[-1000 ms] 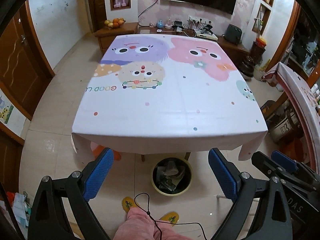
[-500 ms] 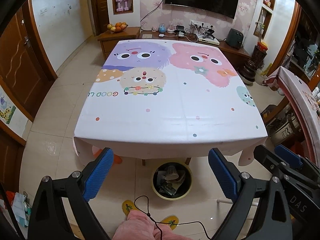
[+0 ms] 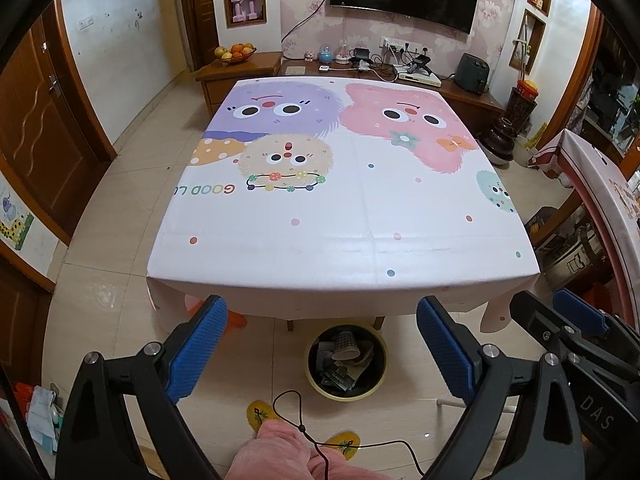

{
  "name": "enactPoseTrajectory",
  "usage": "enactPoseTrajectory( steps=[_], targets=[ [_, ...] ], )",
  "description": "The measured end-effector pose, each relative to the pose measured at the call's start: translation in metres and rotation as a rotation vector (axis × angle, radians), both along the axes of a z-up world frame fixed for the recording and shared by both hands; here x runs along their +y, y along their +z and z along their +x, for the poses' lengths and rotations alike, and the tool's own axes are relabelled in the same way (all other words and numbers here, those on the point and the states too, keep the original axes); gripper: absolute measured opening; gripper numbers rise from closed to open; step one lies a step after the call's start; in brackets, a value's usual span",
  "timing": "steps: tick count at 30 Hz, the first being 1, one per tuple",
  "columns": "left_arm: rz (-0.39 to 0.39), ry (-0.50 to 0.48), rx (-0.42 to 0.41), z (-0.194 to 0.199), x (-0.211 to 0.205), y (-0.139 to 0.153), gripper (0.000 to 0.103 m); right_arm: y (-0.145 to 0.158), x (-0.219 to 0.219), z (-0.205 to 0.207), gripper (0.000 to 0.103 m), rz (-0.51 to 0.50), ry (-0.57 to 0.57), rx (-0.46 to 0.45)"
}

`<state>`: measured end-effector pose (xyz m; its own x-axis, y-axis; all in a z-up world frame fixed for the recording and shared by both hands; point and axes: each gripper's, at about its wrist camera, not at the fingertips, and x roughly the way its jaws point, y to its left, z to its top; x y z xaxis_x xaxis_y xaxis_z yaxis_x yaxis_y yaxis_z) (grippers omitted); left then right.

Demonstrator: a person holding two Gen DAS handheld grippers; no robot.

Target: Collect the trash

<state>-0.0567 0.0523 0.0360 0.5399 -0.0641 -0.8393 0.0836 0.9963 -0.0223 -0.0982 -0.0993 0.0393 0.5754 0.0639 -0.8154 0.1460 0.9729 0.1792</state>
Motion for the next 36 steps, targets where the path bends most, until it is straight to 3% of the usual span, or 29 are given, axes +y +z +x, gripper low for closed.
enactPoseTrajectory(
  steps=[36],
  targets=[
    [0.006, 0.008, 0.018, 0.0028, -0.0019, -0.0062, 0.095, -0.0018, -0.0081, 0.0016, 0.064, -0.001, -0.001, 0.011]
  ],
)
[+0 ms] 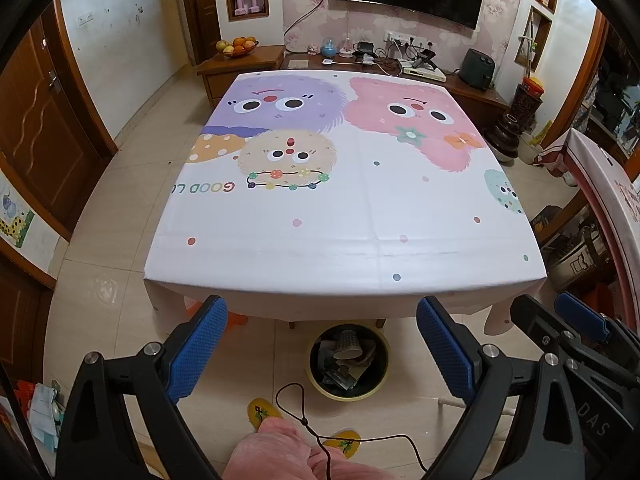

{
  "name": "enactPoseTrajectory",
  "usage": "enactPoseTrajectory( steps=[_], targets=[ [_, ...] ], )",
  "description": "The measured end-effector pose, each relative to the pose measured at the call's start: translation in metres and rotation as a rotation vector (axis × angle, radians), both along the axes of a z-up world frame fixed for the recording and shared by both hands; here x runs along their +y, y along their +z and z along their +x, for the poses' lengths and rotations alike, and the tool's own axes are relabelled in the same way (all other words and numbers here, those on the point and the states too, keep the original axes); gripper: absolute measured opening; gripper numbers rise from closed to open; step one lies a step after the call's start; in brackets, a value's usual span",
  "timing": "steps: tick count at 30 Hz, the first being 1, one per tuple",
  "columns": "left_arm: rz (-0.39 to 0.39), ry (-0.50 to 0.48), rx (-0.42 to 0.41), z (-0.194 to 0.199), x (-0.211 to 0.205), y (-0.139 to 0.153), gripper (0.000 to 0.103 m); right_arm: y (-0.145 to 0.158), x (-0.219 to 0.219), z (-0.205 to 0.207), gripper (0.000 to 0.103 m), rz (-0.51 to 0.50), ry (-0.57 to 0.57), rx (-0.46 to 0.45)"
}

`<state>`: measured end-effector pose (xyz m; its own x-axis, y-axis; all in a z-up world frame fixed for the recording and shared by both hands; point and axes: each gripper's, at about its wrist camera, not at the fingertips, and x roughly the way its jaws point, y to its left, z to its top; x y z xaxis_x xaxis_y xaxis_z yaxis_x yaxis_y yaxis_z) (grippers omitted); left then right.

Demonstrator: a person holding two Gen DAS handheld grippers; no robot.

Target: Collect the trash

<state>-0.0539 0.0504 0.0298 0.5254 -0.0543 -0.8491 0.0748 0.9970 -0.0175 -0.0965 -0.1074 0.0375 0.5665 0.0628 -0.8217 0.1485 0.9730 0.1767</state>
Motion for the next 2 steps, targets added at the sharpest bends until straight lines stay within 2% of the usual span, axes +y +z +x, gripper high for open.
enactPoseTrajectory(
  steps=[2],
  targets=[
    [-0.001, 0.002, 0.003, -0.0014, 0.0007, -0.0004, 0.095, -0.0006, -0.0018, -0.0003, 0.064, -0.001, 0.001, 0.001]
  ],
)
